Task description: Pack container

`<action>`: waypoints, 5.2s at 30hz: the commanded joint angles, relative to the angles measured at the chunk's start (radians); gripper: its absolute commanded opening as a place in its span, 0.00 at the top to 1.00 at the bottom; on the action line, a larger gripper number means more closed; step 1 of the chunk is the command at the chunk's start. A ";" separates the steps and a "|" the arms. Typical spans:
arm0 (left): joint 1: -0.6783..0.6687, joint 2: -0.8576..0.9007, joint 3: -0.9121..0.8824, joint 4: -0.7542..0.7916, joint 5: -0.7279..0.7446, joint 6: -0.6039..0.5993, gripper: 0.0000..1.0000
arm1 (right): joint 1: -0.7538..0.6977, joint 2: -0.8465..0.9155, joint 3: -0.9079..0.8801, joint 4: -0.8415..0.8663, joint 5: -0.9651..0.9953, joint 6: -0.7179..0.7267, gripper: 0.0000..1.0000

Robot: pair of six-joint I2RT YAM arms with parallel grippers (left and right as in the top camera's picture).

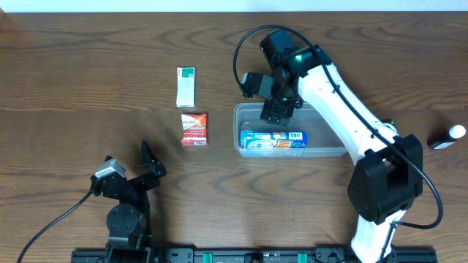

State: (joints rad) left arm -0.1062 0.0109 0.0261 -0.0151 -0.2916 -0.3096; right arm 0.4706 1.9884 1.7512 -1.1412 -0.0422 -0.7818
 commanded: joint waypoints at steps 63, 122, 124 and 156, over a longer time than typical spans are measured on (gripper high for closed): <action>0.004 -0.005 -0.022 -0.032 -0.009 0.017 0.02 | 0.015 -0.175 -0.276 -0.093 -0.321 -0.027 0.99; 0.004 -0.005 -0.022 -0.032 -0.009 0.017 0.02 | 0.015 -0.193 -0.322 0.034 -0.287 0.026 0.99; 0.004 -0.005 -0.022 -0.032 -0.009 0.017 0.02 | 0.015 -0.204 -0.303 0.021 -0.312 0.026 0.99; 0.004 -0.005 -0.022 -0.032 -0.009 0.017 0.02 | 0.013 -0.219 -0.301 0.155 -0.246 0.025 0.99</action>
State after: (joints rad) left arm -0.1062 0.0109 0.0261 -0.0151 -0.2916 -0.3096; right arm 0.4763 1.7905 1.4479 -0.9859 -0.2874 -0.7631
